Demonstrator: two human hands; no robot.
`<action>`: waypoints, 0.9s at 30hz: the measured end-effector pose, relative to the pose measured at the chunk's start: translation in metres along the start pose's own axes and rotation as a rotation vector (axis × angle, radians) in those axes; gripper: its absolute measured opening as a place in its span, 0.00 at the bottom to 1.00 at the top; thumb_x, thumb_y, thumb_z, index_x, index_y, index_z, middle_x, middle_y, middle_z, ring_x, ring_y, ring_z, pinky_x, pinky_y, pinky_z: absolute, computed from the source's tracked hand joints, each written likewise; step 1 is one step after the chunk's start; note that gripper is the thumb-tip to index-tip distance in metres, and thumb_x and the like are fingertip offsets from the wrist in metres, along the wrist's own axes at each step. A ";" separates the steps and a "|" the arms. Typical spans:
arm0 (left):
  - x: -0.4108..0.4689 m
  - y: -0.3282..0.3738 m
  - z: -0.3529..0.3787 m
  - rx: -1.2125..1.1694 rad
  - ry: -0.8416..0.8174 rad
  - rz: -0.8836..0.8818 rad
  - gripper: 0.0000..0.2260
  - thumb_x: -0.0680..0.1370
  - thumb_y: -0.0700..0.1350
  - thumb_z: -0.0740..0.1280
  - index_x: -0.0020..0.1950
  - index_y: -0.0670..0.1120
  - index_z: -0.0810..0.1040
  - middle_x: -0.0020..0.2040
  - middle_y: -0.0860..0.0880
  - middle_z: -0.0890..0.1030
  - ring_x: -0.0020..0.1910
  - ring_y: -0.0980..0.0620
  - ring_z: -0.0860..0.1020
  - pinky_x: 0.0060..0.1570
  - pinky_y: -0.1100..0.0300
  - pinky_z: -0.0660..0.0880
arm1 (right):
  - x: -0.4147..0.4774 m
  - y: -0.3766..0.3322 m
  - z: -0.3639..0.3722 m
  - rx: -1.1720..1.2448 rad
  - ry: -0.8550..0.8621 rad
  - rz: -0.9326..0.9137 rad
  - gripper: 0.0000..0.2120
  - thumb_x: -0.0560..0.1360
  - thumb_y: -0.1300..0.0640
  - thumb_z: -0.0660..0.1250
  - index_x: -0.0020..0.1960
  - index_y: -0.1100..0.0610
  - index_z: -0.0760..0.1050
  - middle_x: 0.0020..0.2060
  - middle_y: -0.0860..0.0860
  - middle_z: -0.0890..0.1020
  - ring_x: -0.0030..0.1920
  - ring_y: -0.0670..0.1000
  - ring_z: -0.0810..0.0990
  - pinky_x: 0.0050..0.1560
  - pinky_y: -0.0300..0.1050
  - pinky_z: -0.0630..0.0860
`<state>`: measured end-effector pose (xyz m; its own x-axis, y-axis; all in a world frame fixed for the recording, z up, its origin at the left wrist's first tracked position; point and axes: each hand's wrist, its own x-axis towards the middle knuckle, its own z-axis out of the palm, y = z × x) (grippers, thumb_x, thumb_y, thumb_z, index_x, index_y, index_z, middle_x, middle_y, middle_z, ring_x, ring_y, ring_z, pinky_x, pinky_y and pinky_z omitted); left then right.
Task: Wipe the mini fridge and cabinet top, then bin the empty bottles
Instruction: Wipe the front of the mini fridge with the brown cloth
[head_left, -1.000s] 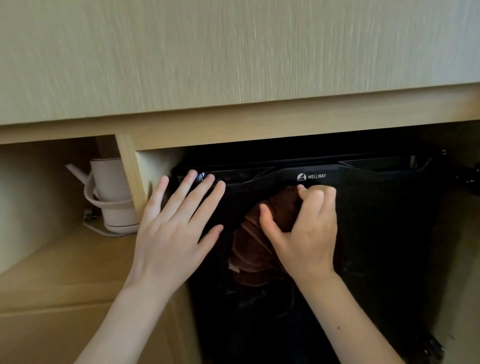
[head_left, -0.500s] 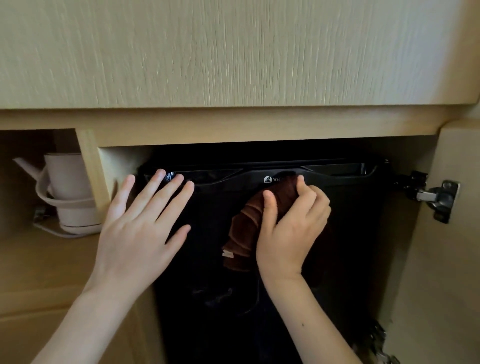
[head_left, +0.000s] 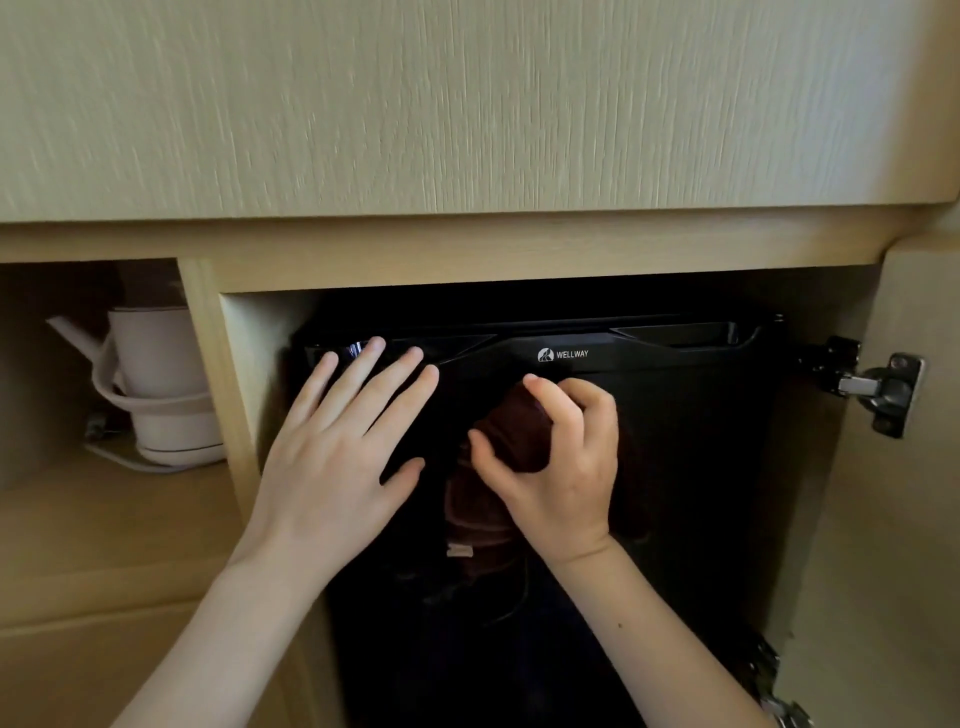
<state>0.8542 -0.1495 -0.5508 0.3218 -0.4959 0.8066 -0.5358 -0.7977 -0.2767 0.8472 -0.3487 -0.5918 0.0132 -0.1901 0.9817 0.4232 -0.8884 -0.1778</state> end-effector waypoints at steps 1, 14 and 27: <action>0.001 0.004 0.003 -0.027 0.001 -0.009 0.36 0.70 0.47 0.76 0.77 0.46 0.68 0.77 0.48 0.68 0.78 0.46 0.61 0.78 0.47 0.53 | 0.005 0.008 -0.008 0.009 0.031 0.037 0.28 0.67 0.49 0.78 0.62 0.55 0.71 0.50 0.61 0.76 0.51 0.56 0.75 0.52 0.51 0.77; 0.011 0.013 0.026 -0.200 0.101 -0.059 0.33 0.71 0.54 0.67 0.75 0.45 0.69 0.74 0.49 0.71 0.77 0.49 0.64 0.78 0.48 0.53 | 0.027 0.095 -0.073 -0.017 0.404 0.563 0.27 0.69 0.51 0.74 0.62 0.62 0.74 0.54 0.51 0.72 0.57 0.45 0.72 0.61 0.36 0.68; 0.007 0.005 0.022 -0.168 0.070 -0.026 0.39 0.69 0.47 0.79 0.77 0.45 0.67 0.75 0.48 0.70 0.76 0.48 0.65 0.78 0.49 0.55 | -0.020 -0.001 0.004 -0.065 0.058 0.069 0.27 0.67 0.49 0.77 0.61 0.56 0.73 0.47 0.61 0.77 0.47 0.56 0.76 0.44 0.52 0.76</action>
<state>0.8713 -0.1643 -0.5581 0.2852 -0.4466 0.8481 -0.6528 -0.7384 -0.1692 0.8498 -0.3422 -0.6106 -0.0128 -0.2742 0.9616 0.3631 -0.8973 -0.2510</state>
